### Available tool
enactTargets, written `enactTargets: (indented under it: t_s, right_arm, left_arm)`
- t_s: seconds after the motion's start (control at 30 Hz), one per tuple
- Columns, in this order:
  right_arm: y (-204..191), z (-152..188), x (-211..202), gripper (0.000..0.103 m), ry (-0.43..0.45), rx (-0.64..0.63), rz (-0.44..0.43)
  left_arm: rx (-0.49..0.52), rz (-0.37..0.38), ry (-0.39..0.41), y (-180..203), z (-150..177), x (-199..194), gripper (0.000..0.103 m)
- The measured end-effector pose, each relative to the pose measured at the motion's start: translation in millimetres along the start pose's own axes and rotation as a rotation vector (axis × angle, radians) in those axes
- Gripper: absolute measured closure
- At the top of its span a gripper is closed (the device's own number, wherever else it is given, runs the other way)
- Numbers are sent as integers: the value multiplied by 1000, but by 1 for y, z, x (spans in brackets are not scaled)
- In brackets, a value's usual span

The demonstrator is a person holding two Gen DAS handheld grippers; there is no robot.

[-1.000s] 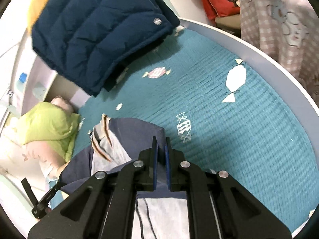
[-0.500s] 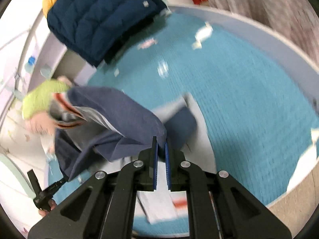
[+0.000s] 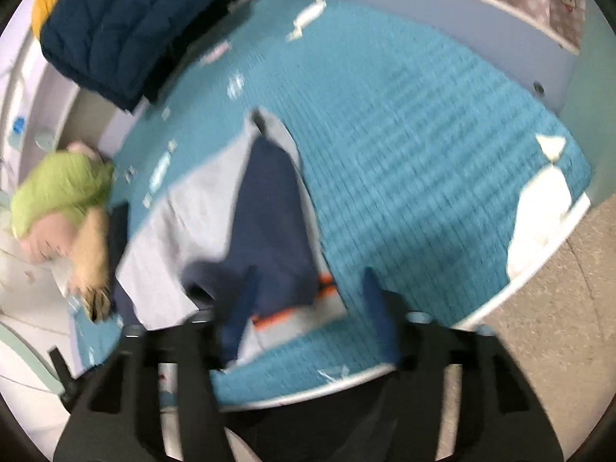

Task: Fold large clothes

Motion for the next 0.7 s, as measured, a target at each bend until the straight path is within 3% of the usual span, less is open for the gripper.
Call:
enactTargets:
  t_s: [0.03,0.1,0.2,0.3,0.37,0.5,0.6,0.7]
  right_arm:
    - [-11,-3,2,43,2,-21,-13]
    - [-34,1,10,43,-24,-81,-54]
    - [-77,18,32,43,-149,-191,-71]
    - [-96,37,48,43,-290,-183,-92]
    - [-103,44,51,43,-299,-191,-82]
    - [-103,50,84,42,-350,-144,5]
    - [-102,51,96,42,-309,-83,17]
    - [-104,53,99,42,-302,-68,43]
  left_arm:
    - [-6,48,-4,8,-3,7,34]
    - [-6,116,-58,21,-8,24,33]
    - [-66,206,-166,39,-12,52,33]
    - [-82,305,-293,57,-8,72,33]
    - [-99,331,-348,62,-5,84,33]
    - [-230,319,-360,58,-2,116,26]
    - [-323,324,-270,55,-8,120,25]
    - [-361,258,-171,51,-11,115,67]
Point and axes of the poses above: each gripper's, at about its wrist camera, not at the fingertips, and x roughly the way its jaws point, y to its right, z to its underside, the point moved 2 cm from there along x, roughly the way its jaws point, and after that the axes turned 12 degrees about z, right-handed, at the moved point
